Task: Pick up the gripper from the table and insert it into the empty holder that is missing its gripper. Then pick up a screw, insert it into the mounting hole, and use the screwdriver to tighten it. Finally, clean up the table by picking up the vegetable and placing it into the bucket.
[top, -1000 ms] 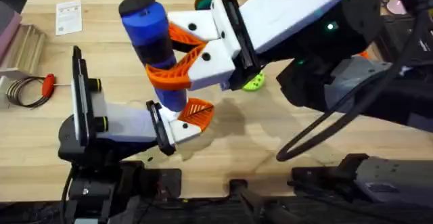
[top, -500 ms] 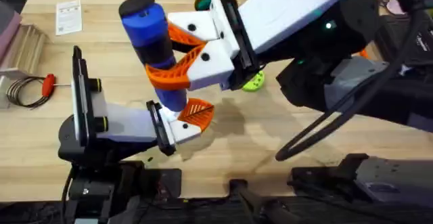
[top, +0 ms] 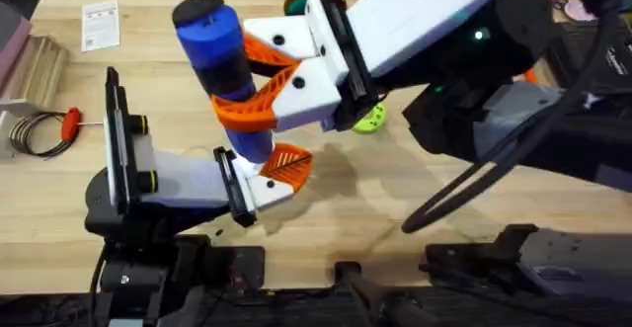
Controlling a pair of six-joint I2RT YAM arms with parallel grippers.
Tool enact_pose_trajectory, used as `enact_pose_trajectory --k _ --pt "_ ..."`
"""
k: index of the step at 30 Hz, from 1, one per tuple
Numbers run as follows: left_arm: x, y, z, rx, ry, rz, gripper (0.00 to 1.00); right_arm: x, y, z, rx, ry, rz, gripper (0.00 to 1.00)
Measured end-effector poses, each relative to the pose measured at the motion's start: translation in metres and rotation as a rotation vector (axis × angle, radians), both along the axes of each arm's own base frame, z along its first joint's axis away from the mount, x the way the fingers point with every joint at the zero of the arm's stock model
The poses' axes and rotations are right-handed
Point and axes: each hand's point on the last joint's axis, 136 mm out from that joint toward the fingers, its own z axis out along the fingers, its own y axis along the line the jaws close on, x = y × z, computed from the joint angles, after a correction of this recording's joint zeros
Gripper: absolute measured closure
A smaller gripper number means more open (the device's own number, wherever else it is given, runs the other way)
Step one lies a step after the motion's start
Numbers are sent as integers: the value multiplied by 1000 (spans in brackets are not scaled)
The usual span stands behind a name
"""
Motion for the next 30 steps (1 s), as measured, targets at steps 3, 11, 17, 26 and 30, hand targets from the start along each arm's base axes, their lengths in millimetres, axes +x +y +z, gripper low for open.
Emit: enact_pose_trajectory --k 3,11,17,26,30 --pt "0 0 0 0 0 0 995 2 2 8 5 -3 13 979" --pt "0 0 0 0 0 1 995 21 2 72 41 -40 -23 980" --pt "0 0 0 0 0 1 995 37 0 78 -35 32 -59 980" --pt "0 0 0 0 0 0 995 115 -26 -25 -521 366 -386 980" --pt "0 0 0 0 0 1 995 138 -68 -51 -711 318 -585 980"
